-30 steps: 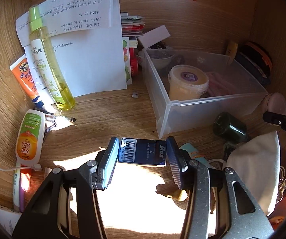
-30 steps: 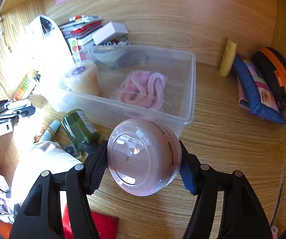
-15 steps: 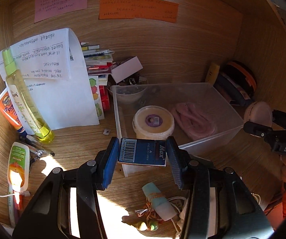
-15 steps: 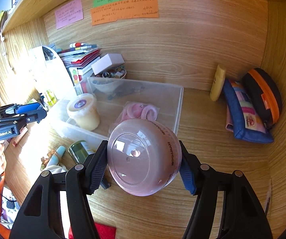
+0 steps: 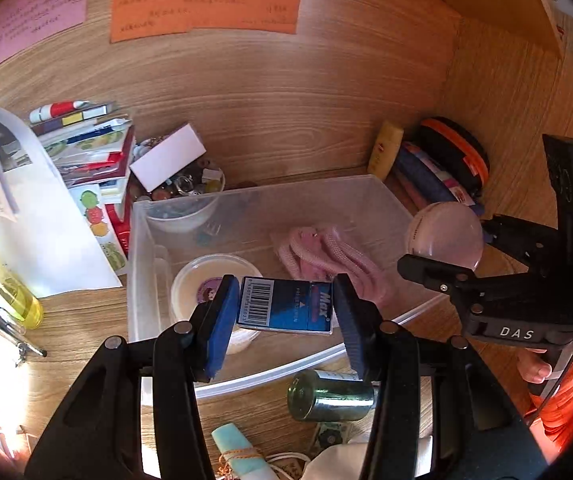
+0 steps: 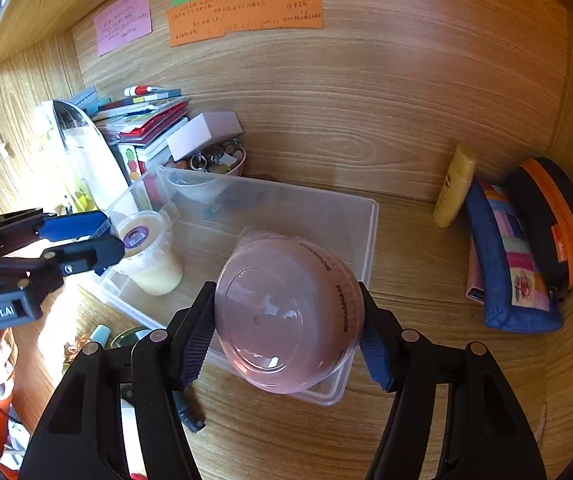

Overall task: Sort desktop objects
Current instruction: 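Carry the Max box and pink dome case into the clear box and release both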

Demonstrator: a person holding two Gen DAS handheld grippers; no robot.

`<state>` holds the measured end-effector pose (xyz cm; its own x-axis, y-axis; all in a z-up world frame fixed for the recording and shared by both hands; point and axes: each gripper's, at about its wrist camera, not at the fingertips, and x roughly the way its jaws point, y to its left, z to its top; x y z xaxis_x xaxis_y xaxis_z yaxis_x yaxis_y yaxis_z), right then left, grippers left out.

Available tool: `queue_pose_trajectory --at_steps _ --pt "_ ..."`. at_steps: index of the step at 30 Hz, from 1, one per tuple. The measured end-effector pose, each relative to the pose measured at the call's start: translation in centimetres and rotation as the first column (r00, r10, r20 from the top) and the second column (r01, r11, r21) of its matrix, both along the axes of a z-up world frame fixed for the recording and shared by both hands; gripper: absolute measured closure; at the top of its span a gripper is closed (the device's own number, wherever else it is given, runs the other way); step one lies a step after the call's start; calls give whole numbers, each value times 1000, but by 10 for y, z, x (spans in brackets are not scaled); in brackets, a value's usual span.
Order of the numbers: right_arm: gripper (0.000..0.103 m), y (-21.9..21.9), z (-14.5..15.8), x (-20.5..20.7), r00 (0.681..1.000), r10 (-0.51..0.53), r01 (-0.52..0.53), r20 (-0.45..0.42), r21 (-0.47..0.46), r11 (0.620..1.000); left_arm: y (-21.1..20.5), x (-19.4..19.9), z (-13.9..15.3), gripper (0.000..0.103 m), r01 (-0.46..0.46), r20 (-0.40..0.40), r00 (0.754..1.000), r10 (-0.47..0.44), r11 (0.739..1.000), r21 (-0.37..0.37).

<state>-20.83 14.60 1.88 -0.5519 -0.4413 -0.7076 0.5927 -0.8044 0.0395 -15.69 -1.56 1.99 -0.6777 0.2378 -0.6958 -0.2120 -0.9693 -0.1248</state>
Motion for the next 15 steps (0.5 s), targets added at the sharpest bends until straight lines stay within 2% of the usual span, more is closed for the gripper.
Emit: queue_pose_trajectory --at_steps 6,15 --pt "42 -8 -9 -12 1000 21 -22 12 39 999 15 -13 -14 55 38 26 999 -38 999 -33" --pt "42 -20 -22 -22 999 46 -48 26 85 995 12 -17 -19 56 49 32 998 -48 998 -25"
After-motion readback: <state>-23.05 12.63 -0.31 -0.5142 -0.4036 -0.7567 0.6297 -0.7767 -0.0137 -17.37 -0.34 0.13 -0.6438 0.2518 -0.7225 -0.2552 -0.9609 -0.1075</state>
